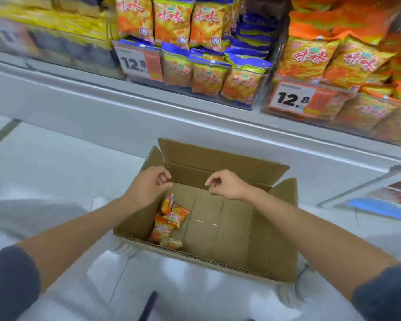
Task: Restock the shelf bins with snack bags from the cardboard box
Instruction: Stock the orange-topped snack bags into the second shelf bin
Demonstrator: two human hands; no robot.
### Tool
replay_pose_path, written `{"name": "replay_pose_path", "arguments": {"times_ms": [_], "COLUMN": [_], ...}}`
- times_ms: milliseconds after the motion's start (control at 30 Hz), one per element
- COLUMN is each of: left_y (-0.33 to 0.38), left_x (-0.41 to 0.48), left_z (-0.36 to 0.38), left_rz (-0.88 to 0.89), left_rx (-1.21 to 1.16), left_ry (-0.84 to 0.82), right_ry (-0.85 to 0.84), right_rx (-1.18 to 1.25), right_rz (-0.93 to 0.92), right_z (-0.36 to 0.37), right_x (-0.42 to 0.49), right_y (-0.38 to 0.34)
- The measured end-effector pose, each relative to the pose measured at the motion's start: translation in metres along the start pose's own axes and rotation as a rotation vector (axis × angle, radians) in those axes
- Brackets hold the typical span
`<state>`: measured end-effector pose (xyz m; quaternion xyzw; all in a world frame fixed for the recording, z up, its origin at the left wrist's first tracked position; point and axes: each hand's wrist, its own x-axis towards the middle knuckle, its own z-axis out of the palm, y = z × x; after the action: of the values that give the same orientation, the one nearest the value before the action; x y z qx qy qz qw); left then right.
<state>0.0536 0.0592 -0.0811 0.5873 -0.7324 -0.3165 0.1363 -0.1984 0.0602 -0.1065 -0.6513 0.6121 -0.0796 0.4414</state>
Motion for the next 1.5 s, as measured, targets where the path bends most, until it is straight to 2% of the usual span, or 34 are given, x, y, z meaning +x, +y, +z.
{"name": "replay_pose_path", "arguments": {"times_ms": [167, 267, 467, 733, 833, 1000, 1100, 1333, 1500], "left_y": [-0.016, -0.024, -0.046, -0.053, -0.052, -0.056, -0.070, -0.086, -0.101], "left_x": [0.011, 0.014, 0.005, -0.003, 0.000, 0.021, 0.044, 0.071, 0.068], "left_z": [0.039, 0.052, 0.062, 0.067, 0.068, 0.086, 0.111, 0.157, 0.171], "left_rz": [-0.034, -0.138, -0.325, -0.347, -0.330, -0.331, -0.366, -0.413, -0.477], "left_rx": [-0.097, -0.144, -0.167, -0.176, -0.176, -0.158, -0.091, 0.134, 0.206], "left_ry": [-0.051, -0.044, -0.084, -0.135, -0.155, -0.194, -0.255, -0.291, -0.365], "right_ry": [-0.116, -0.164, -0.211, -0.297, -0.268, 0.082, 0.184, 0.291, 0.226], "right_rx": [0.137, 0.145, -0.091, -0.392, -0.233, 0.331, 0.604, 0.662, 0.676], "right_rz": [0.117, 0.152, -0.055, -0.044, 0.022, 0.259, 0.390, 0.471, 0.484], "right_z": [0.093, 0.129, 0.173, 0.175, 0.151, 0.094, 0.076, 0.080, 0.078], "right_x": [0.059, 0.078, 0.113, 0.107, 0.090, 0.045, 0.021, -0.001, 0.001], "right_y": [0.053, 0.066, 0.067, 0.075, 0.082, 0.088, 0.090, 0.103, 0.102]}}
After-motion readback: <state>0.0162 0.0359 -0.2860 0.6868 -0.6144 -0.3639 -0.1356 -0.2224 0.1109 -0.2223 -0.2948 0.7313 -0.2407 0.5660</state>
